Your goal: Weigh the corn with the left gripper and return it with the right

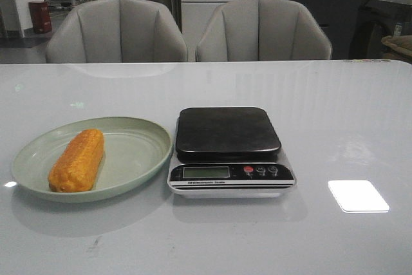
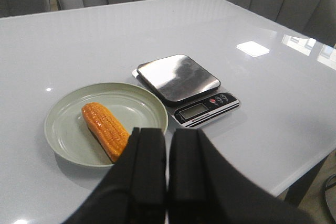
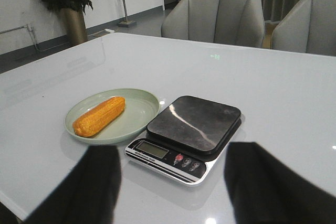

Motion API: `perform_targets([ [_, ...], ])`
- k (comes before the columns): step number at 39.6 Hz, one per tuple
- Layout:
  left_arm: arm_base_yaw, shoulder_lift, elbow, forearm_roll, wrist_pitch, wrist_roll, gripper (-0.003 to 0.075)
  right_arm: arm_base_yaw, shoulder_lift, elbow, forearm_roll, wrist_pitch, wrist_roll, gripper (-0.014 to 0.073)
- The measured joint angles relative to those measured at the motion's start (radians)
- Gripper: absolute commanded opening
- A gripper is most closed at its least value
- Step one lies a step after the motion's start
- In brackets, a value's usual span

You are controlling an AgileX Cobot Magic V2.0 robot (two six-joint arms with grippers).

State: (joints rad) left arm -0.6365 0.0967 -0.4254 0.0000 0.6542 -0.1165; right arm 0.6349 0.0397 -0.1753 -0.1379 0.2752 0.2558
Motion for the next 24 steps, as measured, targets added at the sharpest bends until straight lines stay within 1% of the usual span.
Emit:
perform_targets([
  [1, 0.0, 0.0, 0.0, 0.0, 0.0, 0.0, 0.0113, 0.0, 0.0, 0.0, 0.0, 0.0, 0.0, 0.0229],
  [2, 0.0, 0.0, 0.0, 0.0, 0.0, 0.0, 0.0113, 0.0, 0.0, 0.0, 0.0, 0.0, 0.0, 0.0146],
  [3, 0.0, 0.0, 0.0, 0.0, 0.0, 0.0, 0.0113, 0.0, 0.0, 0.0, 0.0, 0.0, 0.0, 0.0111],
  [5, 0.0, 0.0, 0.0, 0.0, 0.0, 0.0, 0.0113, 0.0, 0.0, 0.0, 0.0, 0.014, 0.0, 0.0162],
  [7, 0.0, 0.0, 0.0, 0.0, 0.0, 0.0, 0.0113, 0.0, 0.0, 0.0, 0.0, 0.028, 0.0, 0.0183],
  [24, 0.0, 0.0, 0.0, 0.0, 0.0, 0.0, 0.0113, 0.0, 0.0, 0.0, -0.001, 0.037, 0.0, 0.0183],
])
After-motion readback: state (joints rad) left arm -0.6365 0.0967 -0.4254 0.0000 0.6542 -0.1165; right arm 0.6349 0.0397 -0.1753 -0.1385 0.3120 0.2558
